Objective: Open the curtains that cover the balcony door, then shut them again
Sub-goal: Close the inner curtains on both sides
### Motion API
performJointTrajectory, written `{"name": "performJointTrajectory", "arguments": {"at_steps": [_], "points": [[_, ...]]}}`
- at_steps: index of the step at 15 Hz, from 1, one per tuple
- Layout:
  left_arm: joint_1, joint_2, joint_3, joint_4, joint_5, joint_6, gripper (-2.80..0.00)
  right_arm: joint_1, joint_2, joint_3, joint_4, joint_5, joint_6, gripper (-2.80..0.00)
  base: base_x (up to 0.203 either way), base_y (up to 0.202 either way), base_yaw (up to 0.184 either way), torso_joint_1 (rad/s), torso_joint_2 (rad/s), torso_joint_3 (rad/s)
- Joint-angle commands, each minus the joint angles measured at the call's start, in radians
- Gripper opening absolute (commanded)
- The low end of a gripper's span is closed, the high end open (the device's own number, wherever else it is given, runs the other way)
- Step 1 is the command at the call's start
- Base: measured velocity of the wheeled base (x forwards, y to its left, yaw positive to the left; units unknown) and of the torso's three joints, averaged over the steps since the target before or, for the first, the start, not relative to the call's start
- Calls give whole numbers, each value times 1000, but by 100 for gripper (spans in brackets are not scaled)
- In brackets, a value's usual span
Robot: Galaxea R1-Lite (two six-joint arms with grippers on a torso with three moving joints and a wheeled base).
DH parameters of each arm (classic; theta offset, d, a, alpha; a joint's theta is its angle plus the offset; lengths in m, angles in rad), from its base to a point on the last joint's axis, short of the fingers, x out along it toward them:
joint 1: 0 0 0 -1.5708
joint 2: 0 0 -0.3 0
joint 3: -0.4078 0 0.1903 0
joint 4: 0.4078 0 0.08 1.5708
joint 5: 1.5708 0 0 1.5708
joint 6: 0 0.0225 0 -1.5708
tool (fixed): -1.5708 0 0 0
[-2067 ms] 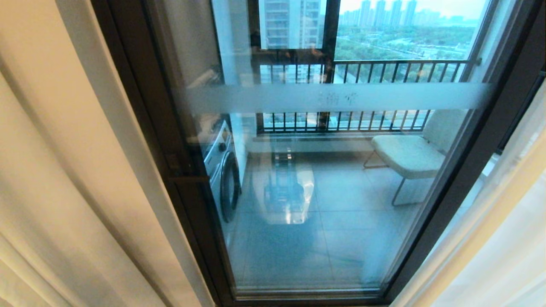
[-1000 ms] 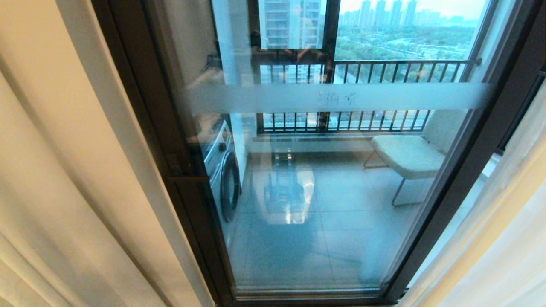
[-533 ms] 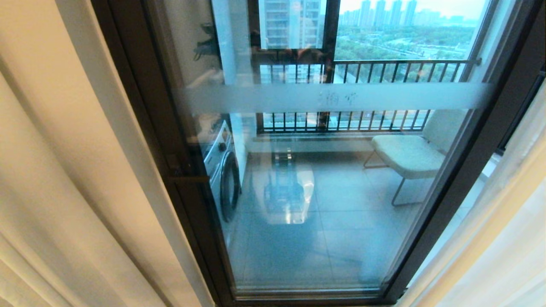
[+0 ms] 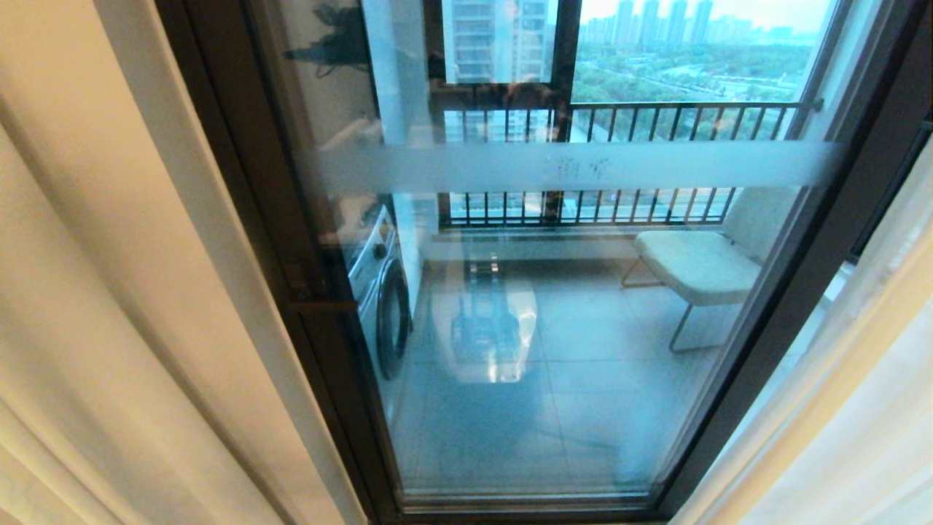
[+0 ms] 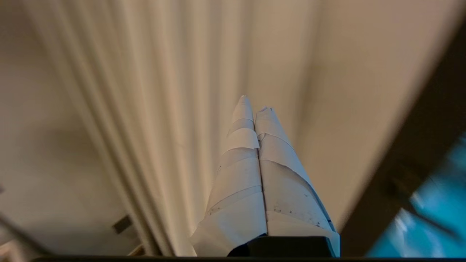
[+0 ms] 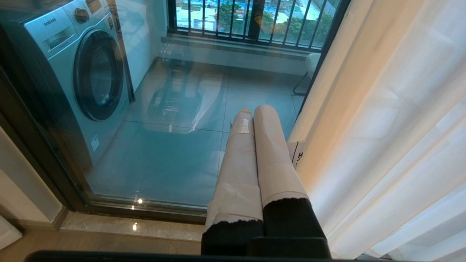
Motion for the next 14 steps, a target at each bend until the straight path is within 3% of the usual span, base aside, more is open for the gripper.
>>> {"name": "performJointTrajectory", "arguments": {"at_steps": [1, 3, 4, 9, 14], "points": [[110, 142, -109, 1, 2, -42, -280, 0, 1, 0, 0, 1, -1, -280, 0, 0, 0, 0, 0, 0], [148, 207, -182, 1, 1, -69, -280, 0, 1, 0, 0, 1, -1, -280, 0, 0, 0, 0, 0, 0], [166, 235, -210, 1, 1, -72, 0, 0, 1, 0, 0, 1, -1, -280, 0, 0, 0, 0, 0, 0], [268, 331, -264, 1, -1, -76, 0, 0, 1, 0, 0, 1, -1, -280, 0, 0, 0, 0, 0, 0], [336, 462, -358, 6, -7, -127, 0, 0, 1, 0, 0, 1, -1, -280, 0, 0, 0, 0, 0, 0]]}}
